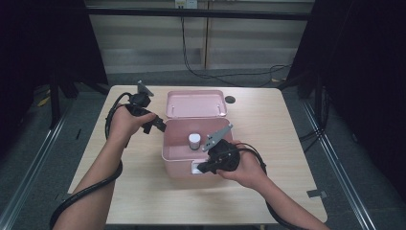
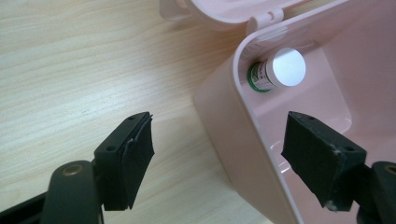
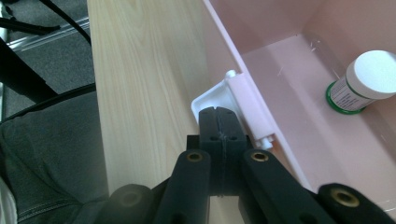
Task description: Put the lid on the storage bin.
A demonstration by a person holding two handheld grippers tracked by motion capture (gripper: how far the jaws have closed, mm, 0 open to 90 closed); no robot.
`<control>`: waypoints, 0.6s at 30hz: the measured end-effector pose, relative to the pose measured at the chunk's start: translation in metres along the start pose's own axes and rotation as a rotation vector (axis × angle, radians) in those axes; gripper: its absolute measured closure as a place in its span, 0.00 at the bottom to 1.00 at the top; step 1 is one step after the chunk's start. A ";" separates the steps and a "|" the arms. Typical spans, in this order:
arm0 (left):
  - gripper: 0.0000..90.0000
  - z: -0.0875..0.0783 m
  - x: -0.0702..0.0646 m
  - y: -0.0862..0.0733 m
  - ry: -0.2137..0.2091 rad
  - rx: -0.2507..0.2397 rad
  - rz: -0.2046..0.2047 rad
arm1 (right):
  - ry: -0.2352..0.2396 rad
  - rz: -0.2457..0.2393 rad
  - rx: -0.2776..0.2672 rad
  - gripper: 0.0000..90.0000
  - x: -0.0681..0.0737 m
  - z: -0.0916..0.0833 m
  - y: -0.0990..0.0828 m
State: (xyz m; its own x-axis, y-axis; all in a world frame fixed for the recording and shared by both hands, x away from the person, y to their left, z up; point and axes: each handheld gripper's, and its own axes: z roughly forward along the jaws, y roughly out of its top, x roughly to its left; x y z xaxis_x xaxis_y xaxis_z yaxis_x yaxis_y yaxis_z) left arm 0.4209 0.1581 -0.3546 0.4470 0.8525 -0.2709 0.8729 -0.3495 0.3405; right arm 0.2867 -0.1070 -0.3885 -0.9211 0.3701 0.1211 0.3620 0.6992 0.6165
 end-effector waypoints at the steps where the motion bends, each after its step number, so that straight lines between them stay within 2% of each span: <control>1: 0.27 0.000 0.001 0.000 0.002 0.000 -0.002 | -0.015 -0.009 0.002 1.00 0.000 0.000 0.000; 11: 0.27 0.002 0.004 0.013 -0.005 -0.018 -0.011 | -0.016 -0.020 -0.005 1.00 0.000 0.001 -0.002; 18: 0.25 0.001 0.005 0.027 0.016 -0.069 -0.036 | -0.006 -0.013 -0.016 1.00 -0.001 0.001 -0.003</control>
State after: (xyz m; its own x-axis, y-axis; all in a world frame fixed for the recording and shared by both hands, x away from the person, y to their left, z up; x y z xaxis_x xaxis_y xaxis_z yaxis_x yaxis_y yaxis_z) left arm 0.4465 0.1522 -0.3476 0.4115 0.8706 -0.2695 0.8728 -0.2913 0.3917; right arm 0.2868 -0.1095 -0.3911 -0.9249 0.3643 0.1086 0.3474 0.6944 0.6302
